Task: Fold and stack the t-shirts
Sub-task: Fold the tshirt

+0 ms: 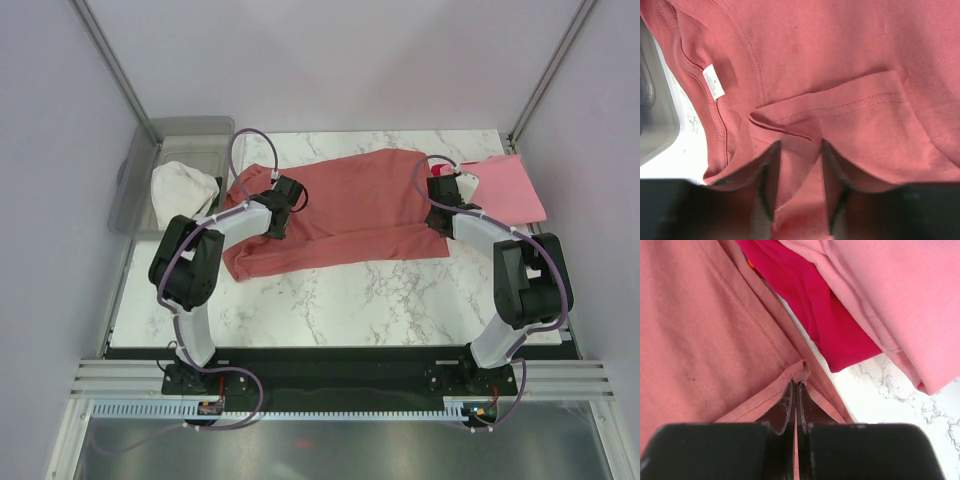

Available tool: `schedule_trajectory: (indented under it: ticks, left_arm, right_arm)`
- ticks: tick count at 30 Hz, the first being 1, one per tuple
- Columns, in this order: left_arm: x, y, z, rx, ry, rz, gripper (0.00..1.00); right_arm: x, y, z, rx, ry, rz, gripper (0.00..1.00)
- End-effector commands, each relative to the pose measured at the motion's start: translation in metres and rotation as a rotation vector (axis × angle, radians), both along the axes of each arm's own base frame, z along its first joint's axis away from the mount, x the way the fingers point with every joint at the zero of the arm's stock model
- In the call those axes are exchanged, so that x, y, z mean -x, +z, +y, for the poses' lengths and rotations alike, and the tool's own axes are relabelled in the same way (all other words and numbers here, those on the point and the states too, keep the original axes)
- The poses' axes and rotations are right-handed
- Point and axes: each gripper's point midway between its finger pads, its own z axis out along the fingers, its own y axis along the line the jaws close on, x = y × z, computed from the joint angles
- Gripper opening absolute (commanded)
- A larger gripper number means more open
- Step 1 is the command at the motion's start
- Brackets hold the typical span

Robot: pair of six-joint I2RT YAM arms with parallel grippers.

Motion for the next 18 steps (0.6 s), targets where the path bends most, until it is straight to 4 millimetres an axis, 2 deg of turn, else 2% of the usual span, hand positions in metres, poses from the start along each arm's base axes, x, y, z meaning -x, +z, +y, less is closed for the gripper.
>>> schedule_trajectory:
  ticks: [1, 3, 4, 5, 7, 12, 13, 15, 16, 18]
  left_arm:
    - [-0.011, 0.008, 0.007, -0.044, 0.016, -0.024, 0.39]
    - [-0.008, 0.003, 0.009, -0.038, 0.027, -0.004, 0.3]
    - [-0.007, 0.002, 0.008, -0.023, 0.025, 0.004, 0.21]
    - [-0.007, 0.002, 0.008, -0.016, 0.026, 0.005, 0.16]
    - [-0.009, 0.012, 0.007, 0.0, 0.034, -0.014, 0.02]
    - [-0.011, 0.048, 0.003, 0.111, 0.057, -0.085, 0.02]
    - [-0.011, 0.062, 0.004, 0.141, 0.068, -0.117, 0.02]
    - [-0.009, 0.072, 0.01, 0.166, 0.092, -0.142, 0.02]
    - [-0.009, 0.085, 0.014, 0.19, 0.114, -0.175, 0.02]
    - [-0.006, 0.09, 0.019, 0.216, 0.14, -0.19, 0.02]
  right_arm:
    - [-0.006, 0.007, -0.001, 0.003, 0.0, -0.023, 0.0]
    - [-0.006, 0.007, -0.001, 0.002, 0.001, -0.024, 0.0]
    - [-0.006, 0.007, -0.001, 0.003, 0.0, -0.024, 0.0]
    - [-0.006, 0.008, -0.001, 0.002, 0.001, -0.026, 0.0]
    - [-0.006, 0.008, 0.0, 0.0, 0.002, -0.027, 0.0]
    - [-0.006, 0.009, -0.002, 0.01, -0.005, -0.03, 0.0]
    - [-0.007, 0.012, -0.002, 0.009, -0.003, -0.035, 0.0]
    - [-0.008, 0.015, -0.003, 0.011, -0.008, -0.041, 0.0]
    - [-0.009, 0.02, -0.004, 0.014, -0.013, -0.052, 0.0]
    - [-0.01, 0.026, -0.006, 0.02, -0.019, -0.065, 0.0]
